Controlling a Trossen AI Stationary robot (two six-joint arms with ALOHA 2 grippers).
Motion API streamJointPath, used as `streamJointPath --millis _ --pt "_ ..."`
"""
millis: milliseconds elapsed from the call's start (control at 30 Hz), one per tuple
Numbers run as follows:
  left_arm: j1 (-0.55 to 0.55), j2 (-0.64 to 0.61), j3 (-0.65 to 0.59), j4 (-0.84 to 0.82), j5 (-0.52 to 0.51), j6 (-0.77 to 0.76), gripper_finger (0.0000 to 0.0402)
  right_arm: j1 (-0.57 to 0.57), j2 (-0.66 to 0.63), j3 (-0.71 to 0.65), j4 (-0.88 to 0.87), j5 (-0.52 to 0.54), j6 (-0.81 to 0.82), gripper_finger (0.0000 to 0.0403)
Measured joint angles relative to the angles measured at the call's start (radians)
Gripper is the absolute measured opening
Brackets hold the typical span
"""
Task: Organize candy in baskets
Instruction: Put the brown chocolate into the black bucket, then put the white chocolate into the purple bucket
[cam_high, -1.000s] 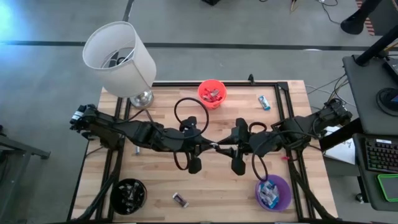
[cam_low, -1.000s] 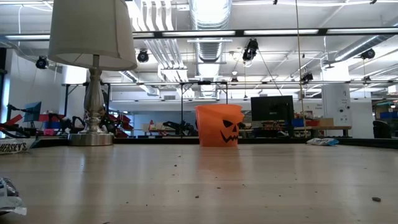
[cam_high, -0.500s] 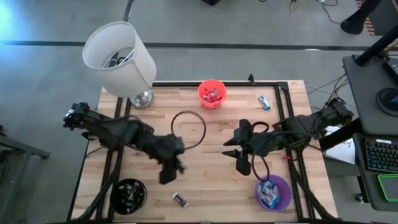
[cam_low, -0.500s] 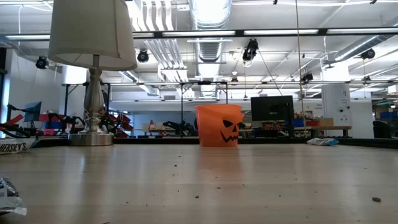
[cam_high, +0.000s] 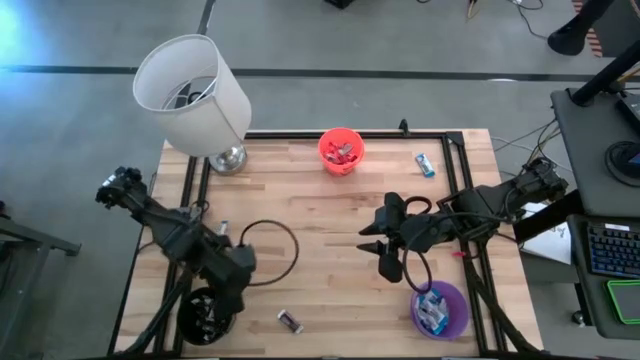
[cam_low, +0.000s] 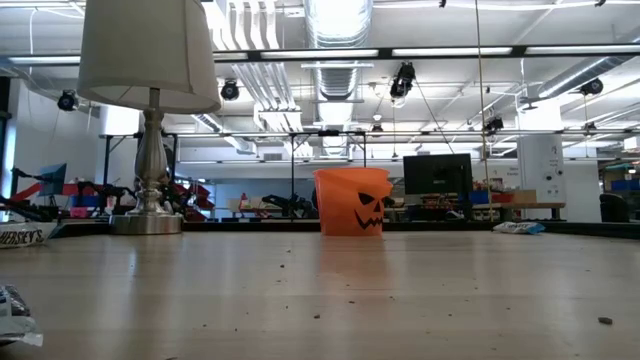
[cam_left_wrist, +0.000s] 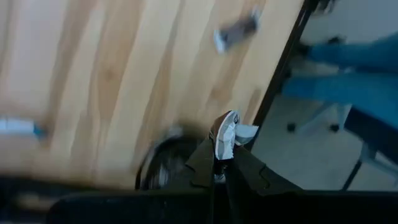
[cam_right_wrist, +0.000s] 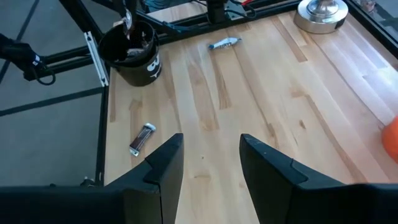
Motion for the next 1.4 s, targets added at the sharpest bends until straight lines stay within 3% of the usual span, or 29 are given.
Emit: streamJointPath --millis 333,633,800,1033,1267,1400 --pt "-0.131 0.0 -0.001 -0.07 0.089 -0.127 0.0002 0.0 0.004 0.0 0.002 0.001 0.002 0.0148" --pt "-0.162 0.0 -0.002 -0.067 0.189 -0.162 0.0002 -0.008 0.004 0.0 0.003 0.002 0.003 0.0148" --pt "-0.184 0.0 -0.023 -0.089 0.191 -0.183 0.0003 -0.013 0.004 0.0 0.003 0.013 0.01 0.0148" --pt "-0.2 0.001 -0.092 -0.103 0.224 -0.208 0.0051 -0.027 0.004 0.0 0.007 0.018 0.011 0.0148" --pt "-0.203 0.001 -0.101 -0.101 0.213 -0.178 0.0095 -0.051 0.004 0.0 0.007 0.018 0.017 0.0148" --pt "-0.203 0.0 -0.101 -0.102 0.108 -0.176 0.01 -0.073 0.004 -0.002 0.007 0.017 0.065 0.0148"
